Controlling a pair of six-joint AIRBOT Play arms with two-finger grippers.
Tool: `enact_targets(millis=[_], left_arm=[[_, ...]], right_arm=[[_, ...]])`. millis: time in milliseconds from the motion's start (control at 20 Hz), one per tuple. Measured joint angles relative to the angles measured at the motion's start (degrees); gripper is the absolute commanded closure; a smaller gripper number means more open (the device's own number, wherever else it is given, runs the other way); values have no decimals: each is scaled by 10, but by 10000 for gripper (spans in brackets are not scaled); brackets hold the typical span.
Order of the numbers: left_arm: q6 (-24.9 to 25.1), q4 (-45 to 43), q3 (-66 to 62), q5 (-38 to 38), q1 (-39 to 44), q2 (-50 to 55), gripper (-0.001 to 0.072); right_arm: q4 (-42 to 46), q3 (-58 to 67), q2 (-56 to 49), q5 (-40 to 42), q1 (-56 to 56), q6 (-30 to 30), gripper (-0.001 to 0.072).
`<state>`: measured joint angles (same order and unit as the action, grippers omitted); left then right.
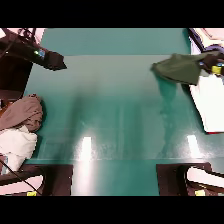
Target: Fold the shirts.
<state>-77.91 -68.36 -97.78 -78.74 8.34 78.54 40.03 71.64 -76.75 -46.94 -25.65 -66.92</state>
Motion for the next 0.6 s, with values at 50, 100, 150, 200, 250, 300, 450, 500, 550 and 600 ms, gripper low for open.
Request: enact_targets(millis=[50,100,150,200,250,300,450,500,550,600], left_arm=[[0,0,8,5,7,0,681],[-3,0,14,7,13,0,681],[-6,1,19,9,16,0,681],[-9,0,23,11,18,0,682],[-12,0,25,12,19,0,681],[-13,0,27,13,21,0,681],[-16,0,30,15,24,0,681],[-17,0,30,16,23,0,681],[-17,0,31,15,24,0,681],[-17,0,31,15,25,0,681]], right_arm=[[1,0,-1,12,-18,0,695],[1,5,-4,24,-31,0,695],[0,13,-9,32,-42,0,695],[1,26,-14,39,-50,-1,695],[0,43,-19,42,-57,-1,695],[1,63,-22,42,-61,-1,696],[3,125,-24,35,-74,-1,695],[5,142,-20,28,-80,-1,695],[5,154,-15,22,-86,-1,696],[5,162,-7,15,-94,-1,696]])
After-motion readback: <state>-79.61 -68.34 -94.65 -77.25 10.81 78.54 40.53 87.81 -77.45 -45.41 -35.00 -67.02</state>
